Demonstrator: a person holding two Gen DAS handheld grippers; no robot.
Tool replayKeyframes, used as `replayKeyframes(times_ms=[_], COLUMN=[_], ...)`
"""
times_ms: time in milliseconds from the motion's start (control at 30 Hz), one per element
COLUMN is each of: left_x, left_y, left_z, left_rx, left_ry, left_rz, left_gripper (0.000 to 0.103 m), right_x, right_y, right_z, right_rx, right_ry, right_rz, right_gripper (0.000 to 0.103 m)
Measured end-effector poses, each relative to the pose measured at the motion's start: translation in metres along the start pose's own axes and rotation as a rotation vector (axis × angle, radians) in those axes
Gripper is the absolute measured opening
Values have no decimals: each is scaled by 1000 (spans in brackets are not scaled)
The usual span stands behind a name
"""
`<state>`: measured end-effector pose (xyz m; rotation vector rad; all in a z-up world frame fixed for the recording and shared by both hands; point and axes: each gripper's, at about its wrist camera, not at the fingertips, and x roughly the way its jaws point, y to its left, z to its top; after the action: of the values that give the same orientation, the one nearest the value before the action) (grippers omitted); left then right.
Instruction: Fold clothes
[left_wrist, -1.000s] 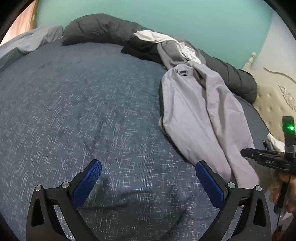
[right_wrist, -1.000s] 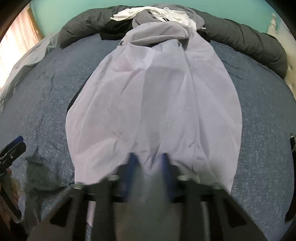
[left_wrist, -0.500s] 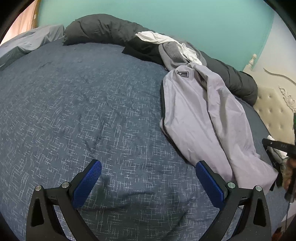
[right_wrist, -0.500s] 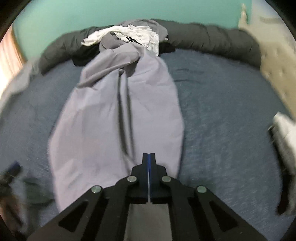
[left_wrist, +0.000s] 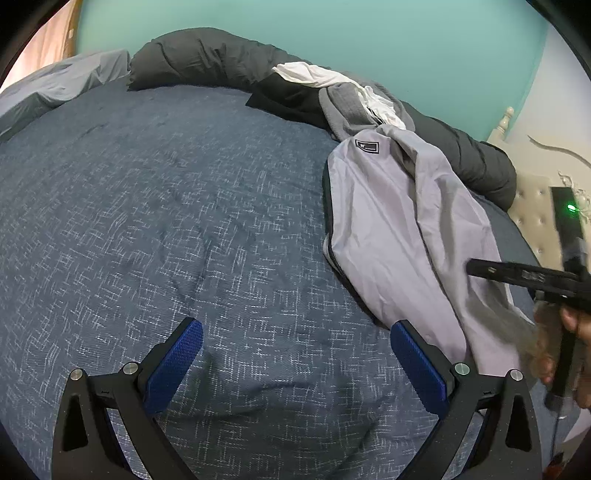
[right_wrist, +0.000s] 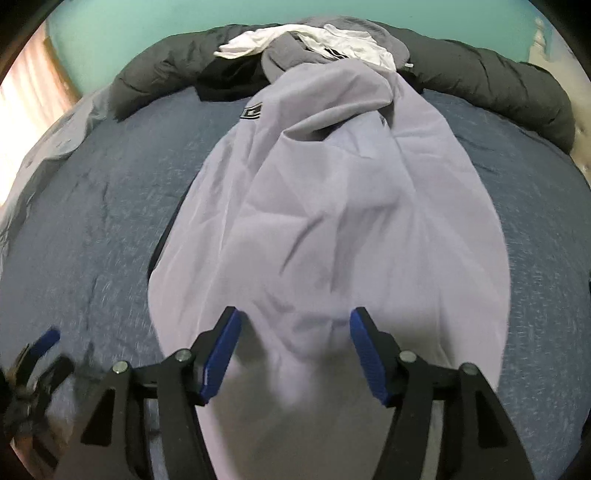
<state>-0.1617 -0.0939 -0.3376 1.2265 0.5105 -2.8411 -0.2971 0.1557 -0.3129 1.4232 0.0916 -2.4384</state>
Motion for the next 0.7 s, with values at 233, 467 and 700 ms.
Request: replayKeyframes(times_ms=[233, 467, 700], left_x=[1, 1, 1], left_y=[1, 1, 4], left_z=[-2, -3, -4], left_rx=[-1, -6, -10], left_ry=[0, -3, 2], left_rz=[3, 5, 3], left_gripper=[103, 103, 103], right_x=[30, 25, -21], right_y=[-2, -14, -56], right_z=[6, 1, 1], right_rx=[-6, -24, 13], right_ry=[38, 18, -90], right_rz=[-72, -79, -122], right_gripper=[25, 2, 2])
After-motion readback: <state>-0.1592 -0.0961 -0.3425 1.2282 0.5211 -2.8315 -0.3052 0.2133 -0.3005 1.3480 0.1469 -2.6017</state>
